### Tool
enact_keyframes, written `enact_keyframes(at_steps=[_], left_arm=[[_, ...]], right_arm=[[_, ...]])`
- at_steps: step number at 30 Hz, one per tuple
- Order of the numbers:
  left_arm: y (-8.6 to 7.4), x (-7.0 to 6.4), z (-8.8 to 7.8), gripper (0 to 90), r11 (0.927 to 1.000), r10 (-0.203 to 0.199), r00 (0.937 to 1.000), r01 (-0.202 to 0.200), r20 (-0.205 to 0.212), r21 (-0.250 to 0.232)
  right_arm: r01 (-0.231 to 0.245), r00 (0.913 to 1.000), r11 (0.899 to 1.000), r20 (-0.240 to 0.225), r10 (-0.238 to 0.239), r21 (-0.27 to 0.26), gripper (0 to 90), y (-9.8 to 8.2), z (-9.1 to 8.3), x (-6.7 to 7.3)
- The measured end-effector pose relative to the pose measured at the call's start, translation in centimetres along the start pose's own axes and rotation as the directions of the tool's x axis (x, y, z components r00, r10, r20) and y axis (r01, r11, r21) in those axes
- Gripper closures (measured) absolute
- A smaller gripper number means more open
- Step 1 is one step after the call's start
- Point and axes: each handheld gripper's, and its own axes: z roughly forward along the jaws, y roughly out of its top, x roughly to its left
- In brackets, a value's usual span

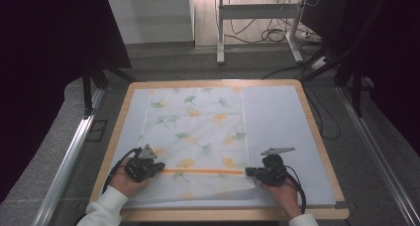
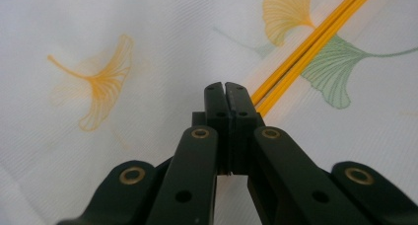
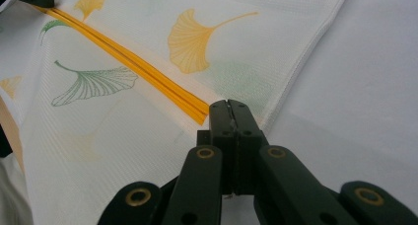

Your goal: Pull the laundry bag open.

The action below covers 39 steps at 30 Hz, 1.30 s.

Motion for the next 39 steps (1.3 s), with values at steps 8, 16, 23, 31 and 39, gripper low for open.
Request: enact_keyframes(at_steps=[8,16,23,31,39], left_arm=[[-0.5,0.3,-0.5,90.0,1.0000,-0.005,0.9998,0.005,-0.021,0.005],[-1.0,0.7,-0.9,90.0,0.9999,-0.011,0.9991,0.011,-0.041,0.010],[-1.3,1.0,-1.2,90.0,0.9996,-0.026,0.9987,0.026,-0.045,0.008],[-1.7,1.4,-1.6,90.0,0.9991,-0.041,0.9980,0.041,-0.049,0.004],[-2.2,1.9,-1.9,90.0,0.9978,-0.066,0.9970,0.066,-0.039,-0.008]], right_arm=[[0.000,1.0000,1.000,0.000,0.000,0.000,89.4,0.0,0.0,0.0],[0.002,1.0000,1.000,0.001,-0.002,0.000,89.4,0.0,0.0,0.0],[0.003,1.0000,1.000,0.001,-0.003,0.000,89.4,0.0,0.0,0.0],[0.003,1.0000,1.000,0.000,-0.003,-0.002,89.4,0.0,0.0,0.0],[0.003,1.0000,1.000,0.000,-0.003,-0.001,89.4,0.0,0.0,0.0]])
